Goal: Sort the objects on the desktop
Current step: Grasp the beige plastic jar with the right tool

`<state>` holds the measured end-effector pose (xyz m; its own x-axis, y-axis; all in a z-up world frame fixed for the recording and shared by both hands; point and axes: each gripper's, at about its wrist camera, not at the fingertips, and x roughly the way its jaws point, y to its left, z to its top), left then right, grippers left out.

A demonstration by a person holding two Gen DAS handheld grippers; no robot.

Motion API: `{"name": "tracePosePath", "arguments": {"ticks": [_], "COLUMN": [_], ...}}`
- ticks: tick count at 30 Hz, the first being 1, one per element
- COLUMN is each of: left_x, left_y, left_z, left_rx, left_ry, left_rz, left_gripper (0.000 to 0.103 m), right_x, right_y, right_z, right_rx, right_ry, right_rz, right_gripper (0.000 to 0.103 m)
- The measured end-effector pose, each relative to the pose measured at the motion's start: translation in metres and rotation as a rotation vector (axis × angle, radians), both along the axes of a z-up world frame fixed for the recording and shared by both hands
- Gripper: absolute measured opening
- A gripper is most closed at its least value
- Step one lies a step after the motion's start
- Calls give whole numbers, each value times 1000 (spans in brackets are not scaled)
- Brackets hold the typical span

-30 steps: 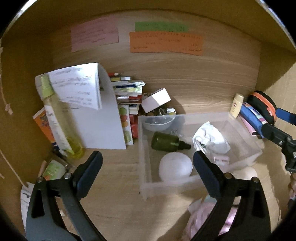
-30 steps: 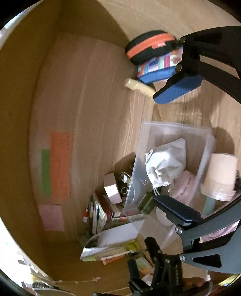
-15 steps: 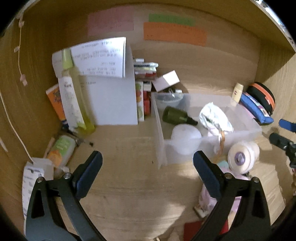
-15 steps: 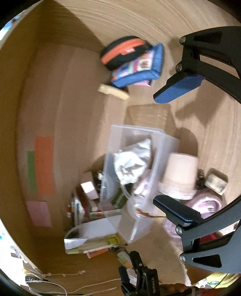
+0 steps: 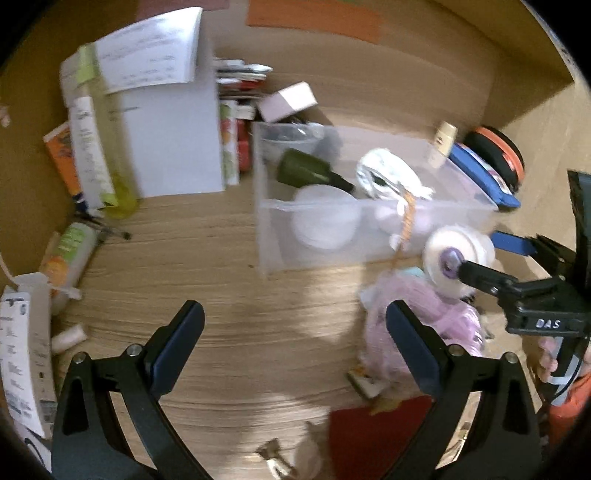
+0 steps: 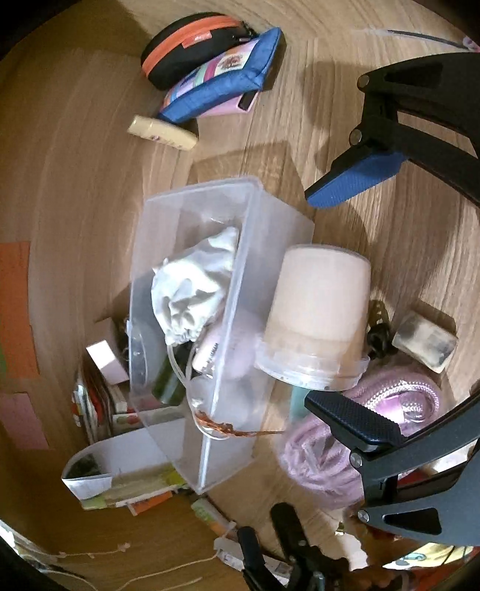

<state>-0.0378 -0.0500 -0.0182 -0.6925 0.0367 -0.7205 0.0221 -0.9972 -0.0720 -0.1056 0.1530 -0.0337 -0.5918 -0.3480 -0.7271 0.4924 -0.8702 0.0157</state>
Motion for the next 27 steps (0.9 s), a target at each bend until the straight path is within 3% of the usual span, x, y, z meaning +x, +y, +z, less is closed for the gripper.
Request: {"name": "tracePosePath", "arguments": {"ticks": [5, 9, 20, 27], "left_x": [-7, -13, -35, -32], "left_y": [24, 36, 43, 63], "left_z": [-7, -11, -25, -28], "left_rx": [-34, -30, 114, 93], "left_ry": [-21, -40, -166, -184], "left_rz": [-66, -110, -216, -265], "left_gripper": [100, 100, 100, 100], "right_x": [-2, 1, 20, 35], "right_y": [5, 15, 52, 42], "right_z": [-4, -3, 2, -2], "right_rx": [-60, -77, -79, -86], "right_ry": [-51, -59, -55, -29], "right_rz": [37, 37, 20, 67], "right_gripper": [70, 69, 69, 69]}}
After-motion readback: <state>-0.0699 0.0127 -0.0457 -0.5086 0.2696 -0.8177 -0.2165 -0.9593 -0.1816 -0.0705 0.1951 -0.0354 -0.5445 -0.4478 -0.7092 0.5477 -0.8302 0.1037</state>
